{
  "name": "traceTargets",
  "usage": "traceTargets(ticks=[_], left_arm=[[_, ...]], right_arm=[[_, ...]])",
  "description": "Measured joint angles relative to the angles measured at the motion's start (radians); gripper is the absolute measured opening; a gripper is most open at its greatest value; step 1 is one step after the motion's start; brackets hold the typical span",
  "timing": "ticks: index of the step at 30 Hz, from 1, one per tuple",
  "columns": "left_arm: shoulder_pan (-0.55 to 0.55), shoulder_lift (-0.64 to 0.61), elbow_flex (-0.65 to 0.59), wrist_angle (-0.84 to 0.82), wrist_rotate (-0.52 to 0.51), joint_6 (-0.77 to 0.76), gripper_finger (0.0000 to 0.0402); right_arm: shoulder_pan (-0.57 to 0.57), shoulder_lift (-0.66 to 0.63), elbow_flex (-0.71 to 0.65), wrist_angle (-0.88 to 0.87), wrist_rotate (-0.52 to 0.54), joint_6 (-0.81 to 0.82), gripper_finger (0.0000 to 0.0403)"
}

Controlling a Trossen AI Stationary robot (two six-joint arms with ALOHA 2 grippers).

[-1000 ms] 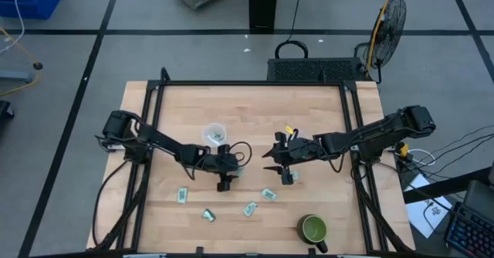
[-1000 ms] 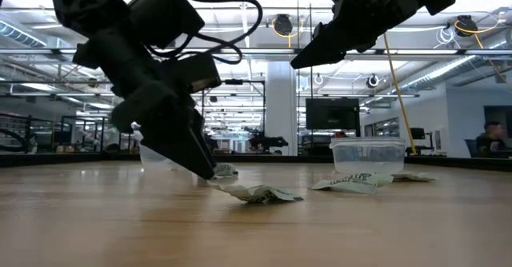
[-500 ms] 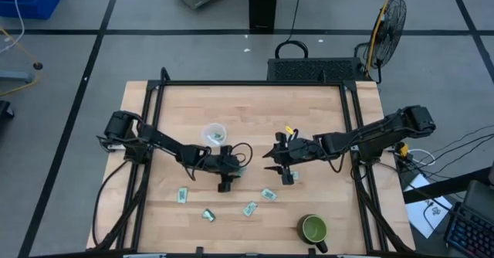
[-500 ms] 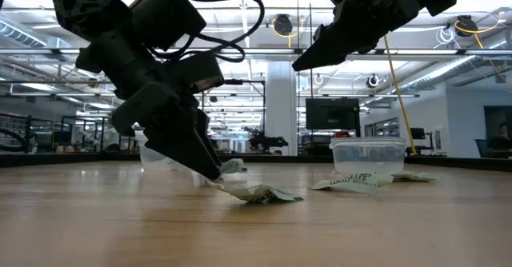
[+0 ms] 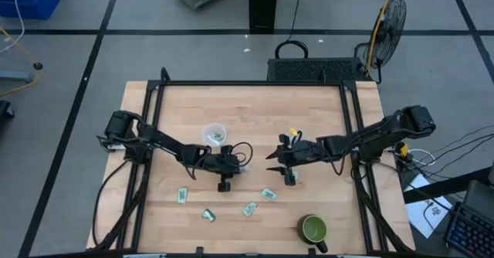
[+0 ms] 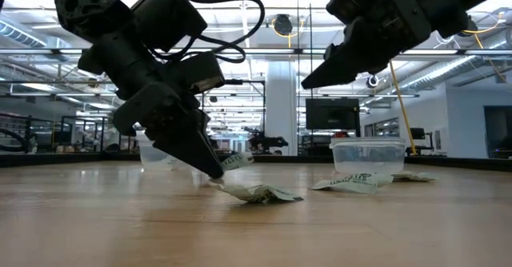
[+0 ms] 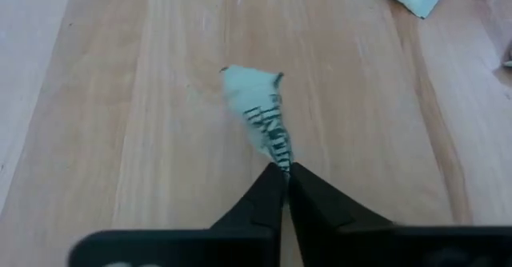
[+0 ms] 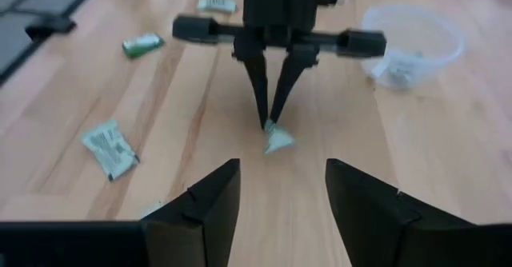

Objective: Pick and place Stevia / Truvia into bins
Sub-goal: Put the white stevia packet into the left transparent container

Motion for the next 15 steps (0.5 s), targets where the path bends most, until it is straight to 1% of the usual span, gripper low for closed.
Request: traceTargets(ticks=[3, 7, 10, 13, 15], left_arm=[[0.000, -0.011, -0.001, 0.003, 0.000, -0.002, 0.0005], [0.001, -0.071, -0.005, -0.016, -0.008, -0.003, 0.0016], [0.004, -0.161, -0.002, -0.033, -0.057, -0.004, 0.0015], [0.020, -0.269, -0.003, -0.099, -0.111, -0.029, 0.0005], [0.040, -0.352, -0.002, -0.155, -0.154, -0.060, 0.0008]], right_arm=[[0.000, 0.000, -0.037, 0.109, 0.000, 0.000, 0.0176], [0.000, 0.000, -0.056, 0.183, 0.000, -0.003, 0.0175], [0.000, 0.000, -0.056, 0.183, 0.000, -0.002, 0.0174], [0.000, 0.000, -0.056, 0.183, 0.000, 0.000, 0.0175], [0.000, 0.000, -0.057, 0.182, 0.000, 0.000, 0.0175]])
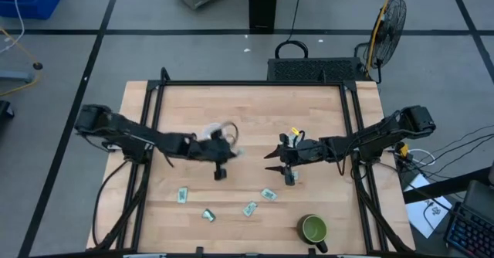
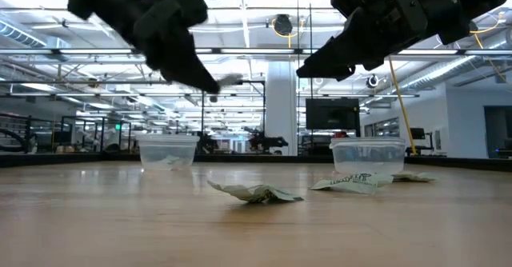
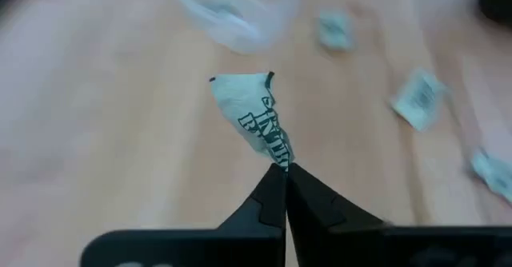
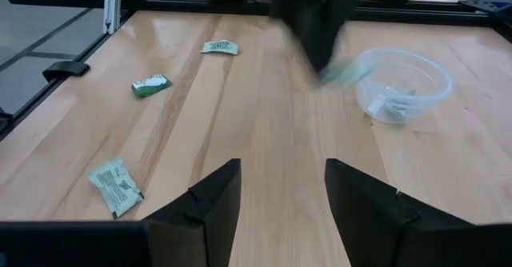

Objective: Pick and place Stevia / Truvia into bins
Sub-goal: Put the white stevia packet into the left transparent container

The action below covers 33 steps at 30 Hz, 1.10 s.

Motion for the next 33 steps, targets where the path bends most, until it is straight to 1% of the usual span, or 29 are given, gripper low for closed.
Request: traceTargets(ticks=[4, 7, 10, 14, 17, 20, 22, 25, 33], left_arm=[[0.058, -0.137, 0.000, -0.195, -0.065, -0.011, 0.0024], [0.113, -0.211, 0.000, -0.355, -0.106, -0.030, 0.0025], [0.169, -0.239, 0.000, -0.492, -0.109, -0.071, 0.0017], [0.226, -0.237, 0.000, -0.595, -0.101, -0.116, 0.0005], [0.254, -0.217, -0.019, -0.581, -0.051, -0.139, 0.0014], [0.268, -0.204, -0.045, -0.554, 0.023, -0.127, 0.0028], [0.271, -0.195, -0.062, -0.548, 0.052, -0.116, 0.0033], [0.270, -0.191, -0.077, -0.531, 0.050, -0.085, 0.0034], [0.270, -0.180, -0.092, -0.474, 0.033, 0.072, 0.0035]], right_arm=[[0.000, 0.000, 0.000, 0.000, -0.001, 0.000, 0.0173], [0.000, 0.000, 0.000, 0.000, -0.001, 0.000, 0.0172], [0.000, 0.000, 0.000, 0.000, -0.002, 0.000, 0.0172], [0.000, 0.000, 0.000, 0.000, -0.002, 0.000, 0.0172], [0.000, 0.000, 0.000, 0.000, -0.002, 0.000, 0.0171], [0.000, 0.000, 0.000, -0.002, -0.002, 0.000, 0.0171], [0.000, 0.000, 0.000, -0.004, -0.002, 0.000, 0.0171], [0.000, 0.000, 0.000, -0.006, -0.002, 0.000, 0.0171], [0.000, 0.000, 0.000, -0.006, -0.002, 0.000, 0.0171]])
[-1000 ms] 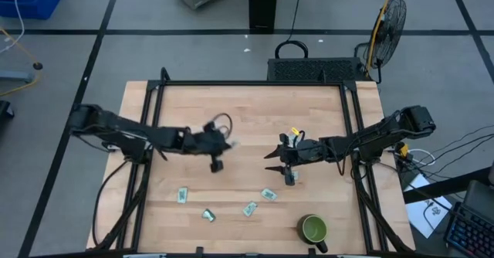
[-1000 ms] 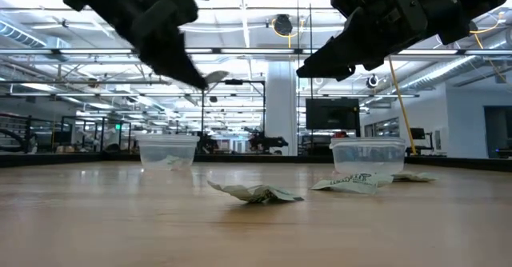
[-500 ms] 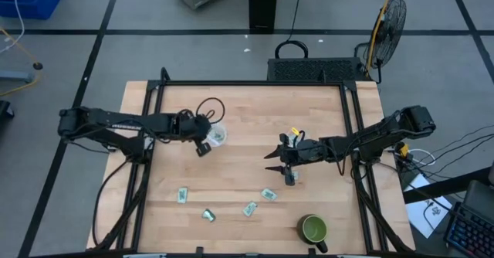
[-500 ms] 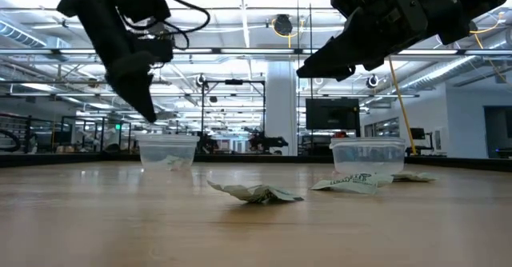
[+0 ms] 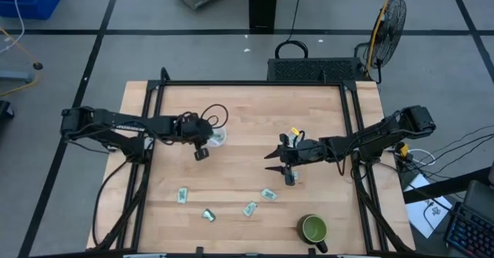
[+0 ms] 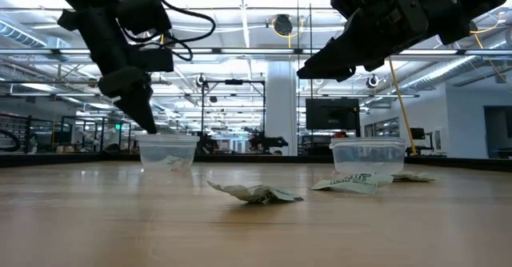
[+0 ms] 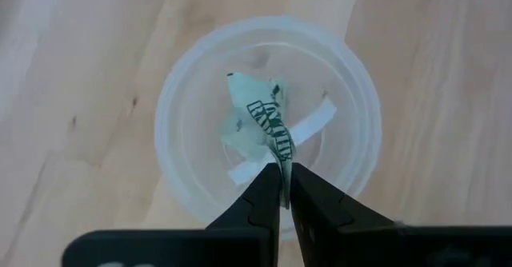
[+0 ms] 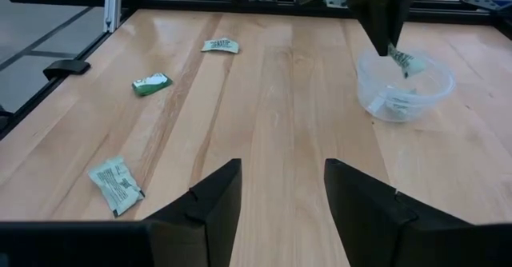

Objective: Pick and place Stevia / Truvia into bins
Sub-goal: Put the white stevia packet into the left transparent container

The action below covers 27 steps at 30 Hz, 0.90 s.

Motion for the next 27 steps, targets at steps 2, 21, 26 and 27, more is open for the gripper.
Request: traceTargets(ticks=[2, 21, 26, 27], left_arm=[[0.000, 0.003, -0.001, -0.004, 0.008, 0.016, 0.0035], [0.000, 0.058, -0.001, 0.003, 0.062, 0.039, 0.0035], [0.000, 0.058, -0.001, 0.003, 0.062, 0.048, 0.0036], [0.000, 0.058, -0.001, 0.003, 0.062, 0.049, 0.0036]], right_arm=[[0.000, 0.000, 0.000, 0.000, 0.000, 0.000, 0.0171], [0.000, 0.000, 0.000, 0.000, 0.000, -0.002, 0.0171], [0.000, 0.000, 0.000, 0.000, 0.001, -0.003, 0.0171], [0.000, 0.000, 0.000, 0.000, 0.001, -0.003, 0.0171]])
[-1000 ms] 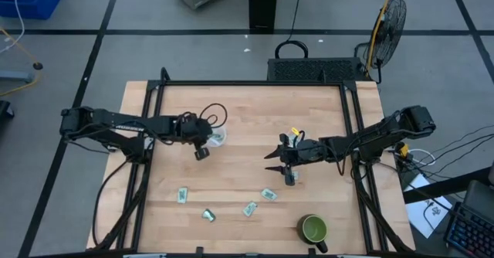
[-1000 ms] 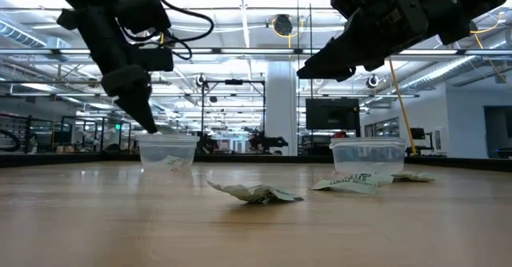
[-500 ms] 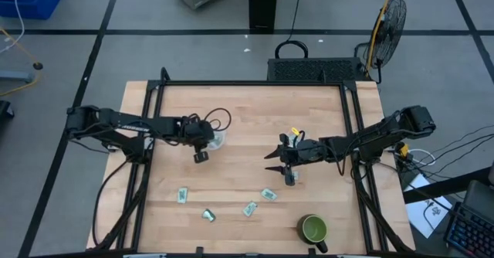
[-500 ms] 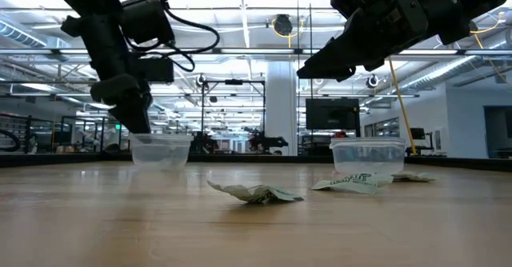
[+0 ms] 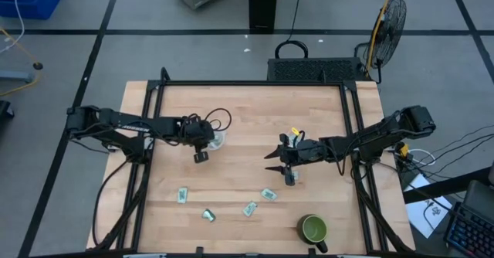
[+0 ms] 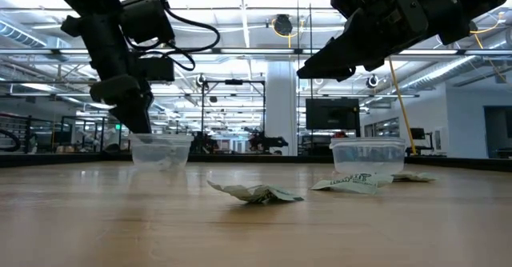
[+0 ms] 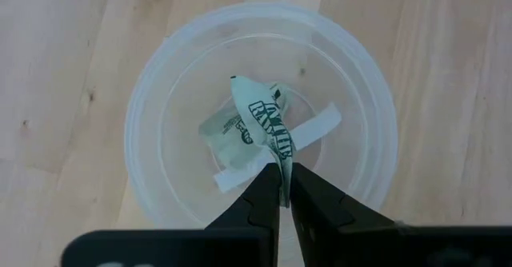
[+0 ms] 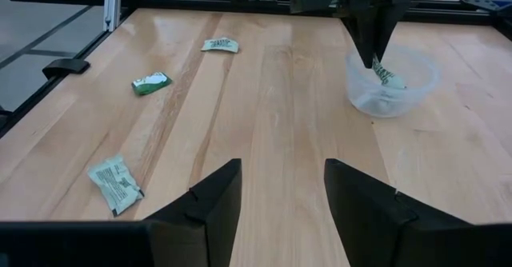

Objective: Pick and place Stevia / Truvia into bins
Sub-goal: Put the white stevia packet into the left transparent container, then put the white stevia packet into the right transparent container

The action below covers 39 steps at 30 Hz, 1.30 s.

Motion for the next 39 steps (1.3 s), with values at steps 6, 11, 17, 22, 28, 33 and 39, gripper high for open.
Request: traceTargets(ticks=[6, 11, 17, 22, 28, 33, 39], left_arm=[[0.000, 0.000, 0.000, 0.013, 0.000, -0.001, 0.0063], [0.000, 0.000, 0.000, 0.021, 0.000, -0.001, 0.0098], [0.000, 0.000, 0.000, 0.048, -0.033, -0.004, 0.0117], [0.000, -0.001, 0.004, 0.110, -0.080, -0.003, 0.0118], [-0.003, -0.019, 0.051, 0.108, -0.097, -0.003, 0.0118], [-0.009, -0.050, 0.092, 0.142, -0.096, -0.001, 0.0118], [-0.016, -0.050, 0.125, 0.188, -0.096, -0.001, 0.0118]], right_arm=[[0.000, 0.000, 0.000, 0.000, 0.001, 0.000, 0.0171], [0.000, 0.000, 0.000, 0.000, 0.001, 0.000, 0.0171], [0.000, 0.000, 0.000, 0.000, 0.002, -0.004, 0.0171], [0.000, 0.000, 0.001, -0.061, 0.003, 0.017, 0.0171], [0.002, 0.000, 0.010, -0.191, -0.004, 0.137, 0.0171], [0.022, 0.000, 0.117, -0.450, -0.053, 0.214, 0.0171], [0.048, -0.001, 0.201, -0.668, -0.061, 0.301, 0.0171]])
